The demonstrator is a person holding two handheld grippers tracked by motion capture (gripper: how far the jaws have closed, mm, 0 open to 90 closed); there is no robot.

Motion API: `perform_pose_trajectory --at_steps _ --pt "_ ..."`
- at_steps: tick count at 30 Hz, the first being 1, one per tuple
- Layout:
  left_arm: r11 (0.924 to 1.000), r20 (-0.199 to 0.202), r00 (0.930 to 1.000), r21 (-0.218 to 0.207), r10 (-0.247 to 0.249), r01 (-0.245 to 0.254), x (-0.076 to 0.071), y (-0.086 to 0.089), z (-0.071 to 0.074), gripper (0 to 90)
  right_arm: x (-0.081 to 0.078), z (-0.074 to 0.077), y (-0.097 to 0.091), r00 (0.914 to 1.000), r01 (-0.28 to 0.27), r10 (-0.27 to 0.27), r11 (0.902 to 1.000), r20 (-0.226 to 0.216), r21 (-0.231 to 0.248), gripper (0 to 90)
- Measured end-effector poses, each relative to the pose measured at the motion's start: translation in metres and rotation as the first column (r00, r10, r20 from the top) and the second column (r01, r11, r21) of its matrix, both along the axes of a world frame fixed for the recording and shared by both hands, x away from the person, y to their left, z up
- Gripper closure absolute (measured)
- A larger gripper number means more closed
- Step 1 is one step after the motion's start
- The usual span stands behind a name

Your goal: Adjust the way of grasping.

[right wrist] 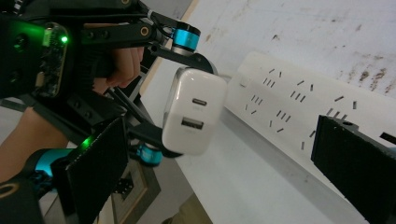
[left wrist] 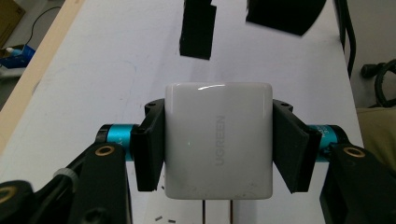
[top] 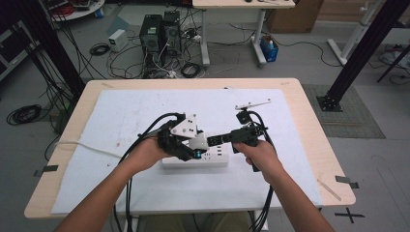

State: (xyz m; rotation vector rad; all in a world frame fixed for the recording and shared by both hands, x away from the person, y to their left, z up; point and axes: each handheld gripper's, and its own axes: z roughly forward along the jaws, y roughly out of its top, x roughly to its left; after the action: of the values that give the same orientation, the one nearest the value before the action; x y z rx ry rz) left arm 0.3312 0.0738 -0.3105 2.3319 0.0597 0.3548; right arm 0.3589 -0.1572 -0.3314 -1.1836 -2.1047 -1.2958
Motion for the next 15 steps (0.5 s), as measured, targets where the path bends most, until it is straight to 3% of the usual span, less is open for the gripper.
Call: perform_pose_trajectory --at_steps 15 --pt "0.9998 0.043 0.9991 0.019 0.000 -0.001 -0.003 -0.010 0.000 42.6 0.007 -0.010 0.021 0.9976 -0.010 0.013 0.9994 -0.068 0.033 6.5"
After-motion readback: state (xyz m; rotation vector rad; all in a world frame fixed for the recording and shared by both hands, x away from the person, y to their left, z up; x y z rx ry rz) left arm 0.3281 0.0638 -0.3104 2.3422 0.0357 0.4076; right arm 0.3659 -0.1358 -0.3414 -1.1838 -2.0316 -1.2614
